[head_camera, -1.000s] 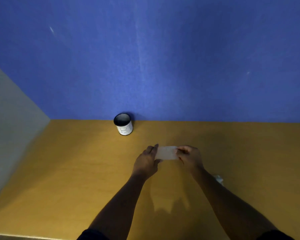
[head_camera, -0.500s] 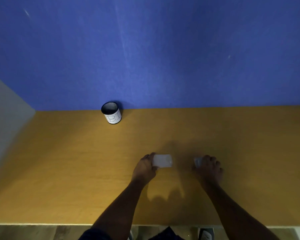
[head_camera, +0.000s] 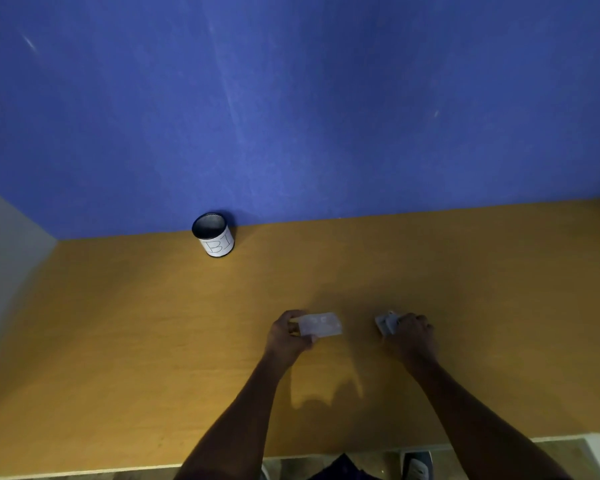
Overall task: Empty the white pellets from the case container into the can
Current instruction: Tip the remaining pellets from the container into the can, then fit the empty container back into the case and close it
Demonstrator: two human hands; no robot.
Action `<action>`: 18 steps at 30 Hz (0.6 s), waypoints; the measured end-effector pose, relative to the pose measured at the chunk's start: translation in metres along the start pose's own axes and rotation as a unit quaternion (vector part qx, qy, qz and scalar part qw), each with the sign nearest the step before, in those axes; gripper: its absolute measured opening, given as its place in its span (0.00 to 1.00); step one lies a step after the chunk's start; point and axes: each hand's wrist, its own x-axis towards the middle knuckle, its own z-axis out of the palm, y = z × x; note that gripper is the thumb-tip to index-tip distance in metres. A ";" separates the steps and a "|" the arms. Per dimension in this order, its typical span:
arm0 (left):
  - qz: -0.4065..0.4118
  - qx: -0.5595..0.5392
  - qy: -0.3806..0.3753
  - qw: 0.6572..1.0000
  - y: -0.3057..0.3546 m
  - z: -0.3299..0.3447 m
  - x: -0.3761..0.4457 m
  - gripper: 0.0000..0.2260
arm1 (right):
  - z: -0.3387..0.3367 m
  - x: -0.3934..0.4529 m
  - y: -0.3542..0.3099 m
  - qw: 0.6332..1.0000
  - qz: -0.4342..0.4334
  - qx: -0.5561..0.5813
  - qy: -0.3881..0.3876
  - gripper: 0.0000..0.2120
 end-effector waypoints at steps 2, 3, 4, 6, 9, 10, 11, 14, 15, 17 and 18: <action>-0.012 -0.031 -0.010 0.999 0.002 -0.001 0.001 0.27 | -0.009 0.000 -0.007 0.999 -0.017 0.042 -0.024 0.23; -0.014 -0.043 -0.015 0.999 0.003 -0.001 0.001 0.26 | -0.014 -0.001 -0.012 0.995 -0.026 0.090 -0.037 0.22; -0.014 -0.054 -0.023 0.998 0.006 -0.002 0.001 0.26 | -0.018 -0.003 -0.017 0.989 -0.040 0.139 -0.042 0.22; -0.015 -0.067 -0.037 0.997 0.010 -0.003 0.002 0.27 | -0.027 -0.006 -0.030 0.975 -0.083 0.205 -0.038 0.21; -0.014 -0.075 -0.051 0.996 0.016 -0.004 0.002 0.27 | -0.034 -0.007 -0.051 0.956 -0.177 0.226 -0.053 0.25; -0.014 -0.078 -0.055 0.995 0.018 -0.004 0.003 0.26 | -0.036 -0.007 -0.058 0.952 -0.211 0.214 -0.060 0.25; -0.016 -0.084 -0.060 0.995 0.019 -0.004 0.003 0.26 | -0.037 -0.006 -0.063 0.947 -0.245 0.197 -0.066 0.25; -0.026 -0.109 -0.077 0.991 0.023 -0.003 0.004 0.26 | -0.036 -0.006 -0.077 0.938 -0.304 0.151 -0.071 0.23; -0.029 -0.116 -0.081 0.990 0.025 -0.003 0.005 0.25 | -0.034 -0.006 -0.080 0.937 -0.310 0.144 -0.072 0.23; -0.033 -0.131 -0.085 0.987 0.028 -0.002 0.004 0.24 | -0.032 -0.005 -0.084 0.934 -0.322 0.134 -0.073 0.22; -0.034 -0.137 -0.085 0.986 0.029 -0.001 0.005 0.24 | -0.031 -0.004 -0.085 0.933 -0.328 0.126 -0.074 0.22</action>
